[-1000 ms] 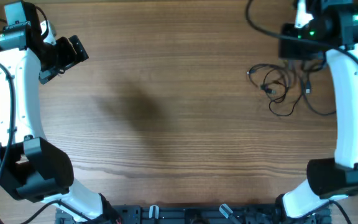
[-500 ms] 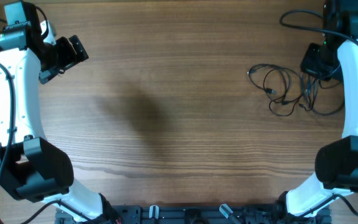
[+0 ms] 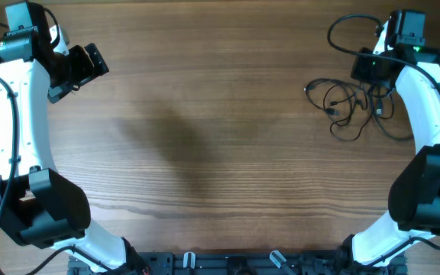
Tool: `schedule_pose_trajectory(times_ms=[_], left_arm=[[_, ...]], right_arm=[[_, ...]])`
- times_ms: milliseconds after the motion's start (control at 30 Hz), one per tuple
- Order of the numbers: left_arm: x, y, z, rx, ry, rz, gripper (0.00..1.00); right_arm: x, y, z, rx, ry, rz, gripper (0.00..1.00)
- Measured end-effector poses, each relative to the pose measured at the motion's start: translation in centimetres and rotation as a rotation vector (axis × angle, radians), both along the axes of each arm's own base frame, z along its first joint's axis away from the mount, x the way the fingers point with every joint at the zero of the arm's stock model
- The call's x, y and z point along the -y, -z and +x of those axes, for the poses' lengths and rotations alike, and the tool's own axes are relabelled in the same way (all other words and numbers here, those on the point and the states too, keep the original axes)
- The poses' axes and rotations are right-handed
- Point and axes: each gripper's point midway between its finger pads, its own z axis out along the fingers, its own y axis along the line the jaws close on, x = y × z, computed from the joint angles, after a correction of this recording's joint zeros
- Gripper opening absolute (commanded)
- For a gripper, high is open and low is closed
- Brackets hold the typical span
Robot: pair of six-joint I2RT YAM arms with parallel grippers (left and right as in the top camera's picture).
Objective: Untangle cables
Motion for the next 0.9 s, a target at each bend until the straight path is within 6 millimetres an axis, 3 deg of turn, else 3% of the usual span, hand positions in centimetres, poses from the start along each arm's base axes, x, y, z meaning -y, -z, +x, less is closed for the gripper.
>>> schedule_pose_trajectory(times_ms=[167,233,300,433,533,800,867,900], left_arm=[[0.0,0.0,0.0,0.0,0.0,0.0,1.0],[0.0,0.0,0.0,0.0,0.0,0.0,1.0],[0.0,0.0,0.0,0.0,0.0,0.0,1.0],[0.0,0.0,0.0,0.0,0.0,0.0,1.0],[0.0,0.0,0.0,0.0,0.0,0.0,1.0],[0.0,0.0,0.0,0.0,0.0,0.0,1.0],[0.0,0.0,0.0,0.0,0.0,0.0,1.0],[0.0,0.0,0.0,0.0,0.0,0.0,1.0]], right_arm=[[0.0,0.3,0.8,0.041,0.006,0.01,0.04],[0.3,0.3,0.7,0.041,0.031,0.023,0.39],[0.9,0.3,0.6,0.042,0.057,0.033,0.57],[1.5,0.4,0.4,0.038,0.077,0.037,0.79],[1.9,0.4,0.4,0.04,0.09,0.022,0.86],[3.0,-0.1,1.0,0.071,0.122,-0.033,0.88],[3.4,0.1,0.5,0.055,0.156,-0.034,0.7],[3.8,0.3,0.3,0.052,0.19,-0.035,0.46]])
